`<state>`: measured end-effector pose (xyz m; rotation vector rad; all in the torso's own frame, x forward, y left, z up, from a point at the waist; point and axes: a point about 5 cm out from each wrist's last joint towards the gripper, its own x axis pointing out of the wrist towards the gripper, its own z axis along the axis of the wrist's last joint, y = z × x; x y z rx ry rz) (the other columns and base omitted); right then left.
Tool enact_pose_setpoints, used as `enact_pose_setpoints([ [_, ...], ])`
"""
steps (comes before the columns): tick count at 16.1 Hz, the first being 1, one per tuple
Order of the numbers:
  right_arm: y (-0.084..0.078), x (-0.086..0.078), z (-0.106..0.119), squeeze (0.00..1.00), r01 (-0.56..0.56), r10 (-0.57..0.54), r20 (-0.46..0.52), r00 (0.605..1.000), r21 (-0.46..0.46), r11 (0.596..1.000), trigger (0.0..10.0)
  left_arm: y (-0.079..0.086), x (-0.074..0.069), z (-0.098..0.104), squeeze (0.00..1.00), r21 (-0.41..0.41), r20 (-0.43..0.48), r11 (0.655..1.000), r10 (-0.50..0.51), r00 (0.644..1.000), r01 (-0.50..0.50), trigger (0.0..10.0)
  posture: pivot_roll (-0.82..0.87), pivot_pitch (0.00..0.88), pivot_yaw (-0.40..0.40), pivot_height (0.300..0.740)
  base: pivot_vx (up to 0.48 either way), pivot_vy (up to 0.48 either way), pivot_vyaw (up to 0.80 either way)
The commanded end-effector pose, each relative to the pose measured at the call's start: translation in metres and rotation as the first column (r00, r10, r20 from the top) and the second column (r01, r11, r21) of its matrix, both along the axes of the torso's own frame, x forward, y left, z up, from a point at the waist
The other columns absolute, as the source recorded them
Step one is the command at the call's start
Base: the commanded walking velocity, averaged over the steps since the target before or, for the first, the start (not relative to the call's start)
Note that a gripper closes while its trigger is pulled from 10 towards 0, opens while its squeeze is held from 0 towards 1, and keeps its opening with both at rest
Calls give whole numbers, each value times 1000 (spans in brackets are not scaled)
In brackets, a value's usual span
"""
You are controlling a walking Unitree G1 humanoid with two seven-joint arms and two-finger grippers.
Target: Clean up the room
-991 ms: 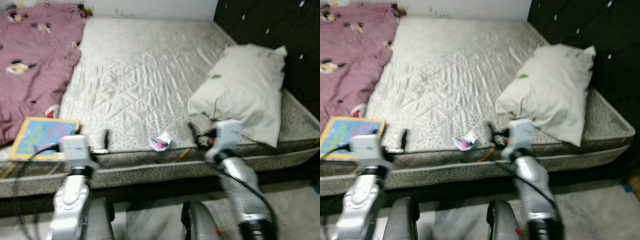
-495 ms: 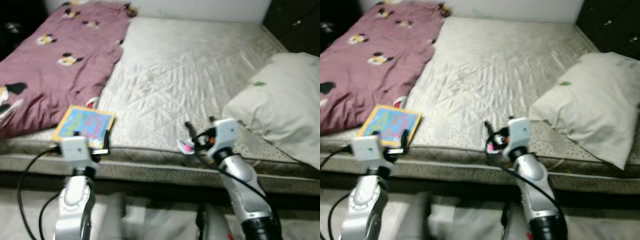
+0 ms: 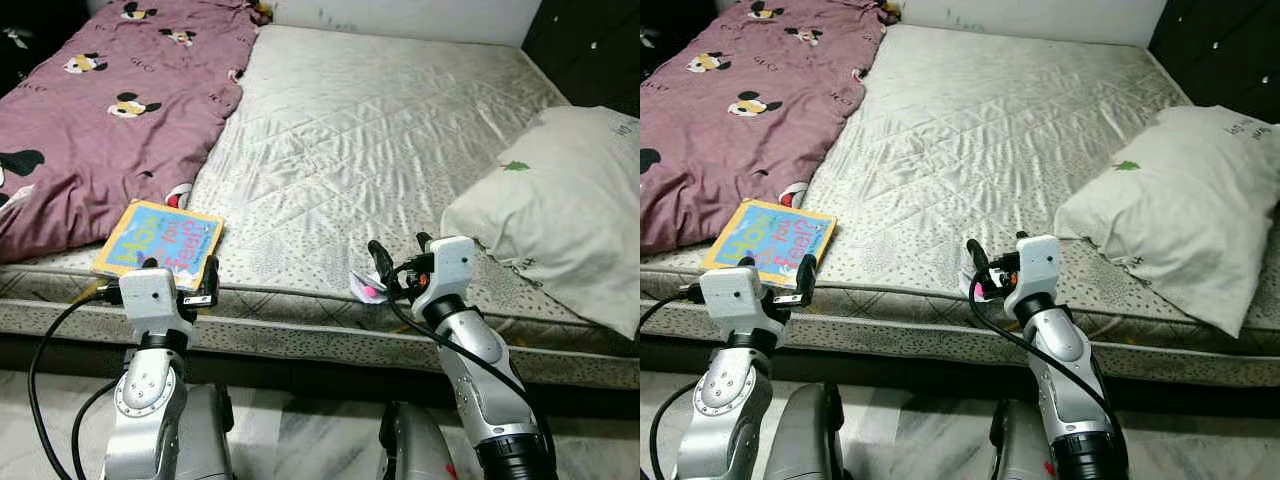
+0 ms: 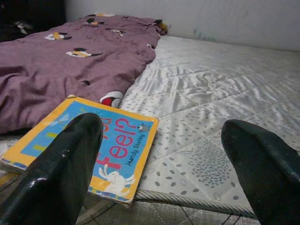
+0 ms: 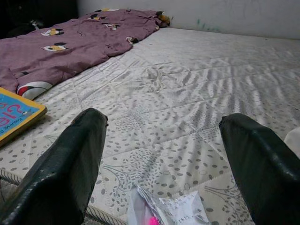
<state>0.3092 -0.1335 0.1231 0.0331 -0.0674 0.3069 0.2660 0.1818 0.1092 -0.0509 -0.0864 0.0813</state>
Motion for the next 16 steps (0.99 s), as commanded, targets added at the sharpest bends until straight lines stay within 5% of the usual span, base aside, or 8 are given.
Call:
enact_pose_setpoints([
  [1, -1, 3, 2, 0, 1, -1, 1, 1000, 11, 1000, 10000, -2, 1, 0, 0, -4, -11, 1000, -4, 1000, 4, 10000, -40, 94, -56, 502, 0, 0, 0],
  [6, 3, 17, -1, 0, -47, 46, -35, 998, -33, 998, 10000, 14, -6, 12, 0, 7, 11, 998, 56, 998, -57, 10000, 34, 108, -97, 482, 0, 0, 0],
  [11, 1, 35, -13, 0, -77, 62, -99, 993, -166, 983, 10000, 25, -43, 6, 0, 43, -25, 993, 112, 993, -110, 10000, 93, 167, -110, 482, 0, 0, 0],
  [16, 23, 50, -12, 0, -111, 96, -77, 992, -227, 968, 10000, 37, -71, 9, 0, 109, -99, 988, 119, 988, -108, 10000, 158, 241, -86, 482, 0, 0, 0],
])
